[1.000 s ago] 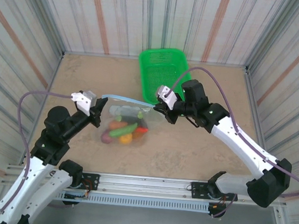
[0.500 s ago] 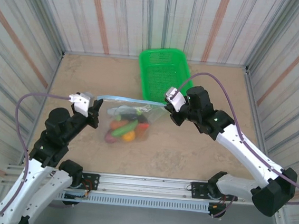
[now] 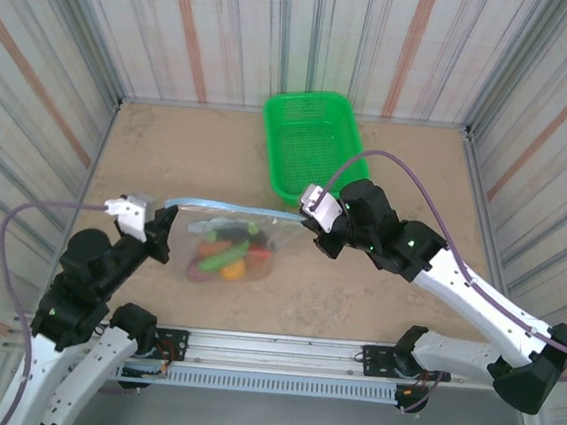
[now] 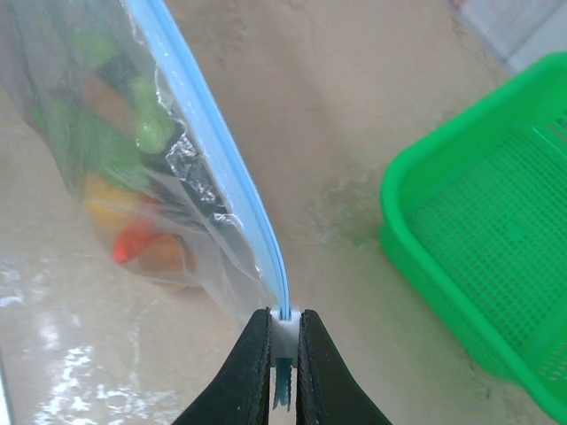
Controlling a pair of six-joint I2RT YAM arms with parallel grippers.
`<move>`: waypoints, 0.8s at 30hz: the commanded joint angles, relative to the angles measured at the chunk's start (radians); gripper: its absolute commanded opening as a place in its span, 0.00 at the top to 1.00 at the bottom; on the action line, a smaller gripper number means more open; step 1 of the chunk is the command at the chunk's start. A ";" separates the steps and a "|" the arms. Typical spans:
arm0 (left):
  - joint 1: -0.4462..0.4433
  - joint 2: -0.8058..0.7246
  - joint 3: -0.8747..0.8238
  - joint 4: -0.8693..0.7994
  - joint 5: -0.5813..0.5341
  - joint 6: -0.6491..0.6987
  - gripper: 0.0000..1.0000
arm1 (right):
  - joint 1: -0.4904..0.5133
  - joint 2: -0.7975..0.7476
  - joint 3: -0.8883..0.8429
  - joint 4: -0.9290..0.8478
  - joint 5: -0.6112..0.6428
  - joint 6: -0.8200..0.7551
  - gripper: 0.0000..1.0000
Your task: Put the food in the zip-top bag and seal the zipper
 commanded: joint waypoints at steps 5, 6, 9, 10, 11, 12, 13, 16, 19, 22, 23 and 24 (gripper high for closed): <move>-0.001 0.010 0.006 -0.142 -0.203 -0.116 1.00 | 0.025 0.055 0.097 -0.007 0.054 0.065 1.00; 0.000 0.046 0.000 -0.140 -0.234 -0.130 1.00 | 0.018 0.083 0.105 0.008 0.061 0.066 1.00; 0.008 0.195 0.002 -0.113 -0.306 -0.212 1.00 | -0.014 0.174 0.133 0.056 0.059 0.075 0.79; 0.017 0.255 0.010 -0.106 -0.318 -0.244 1.00 | -0.022 0.200 0.150 0.065 0.047 0.074 0.73; 0.030 0.326 0.019 -0.099 -0.327 -0.275 1.00 | -0.026 0.224 0.173 0.070 0.042 0.069 0.66; 0.047 0.400 0.024 -0.081 -0.343 -0.308 1.00 | -0.029 0.245 0.195 0.075 0.057 0.065 0.62; 0.066 0.462 0.024 -0.064 -0.360 -0.339 1.00 | -0.033 0.255 0.209 0.080 0.067 0.058 0.59; 0.160 0.667 0.049 -0.009 -0.390 -0.462 1.00 | -0.062 0.251 0.225 0.116 0.094 0.064 0.52; 0.249 0.896 0.122 0.027 -0.403 -0.578 1.00 | -0.101 0.229 0.211 0.144 0.112 0.090 0.48; 0.310 1.171 0.280 -0.071 -0.390 -0.686 1.00 | -0.142 0.199 0.174 0.164 0.125 0.122 0.48; 0.314 1.252 0.338 -0.113 -0.384 -0.700 1.00 | -0.152 0.187 0.162 0.164 0.127 0.133 0.47; 0.312 1.317 0.387 -0.149 -0.372 -0.709 1.00 | -0.163 0.172 0.148 0.163 0.131 0.147 0.48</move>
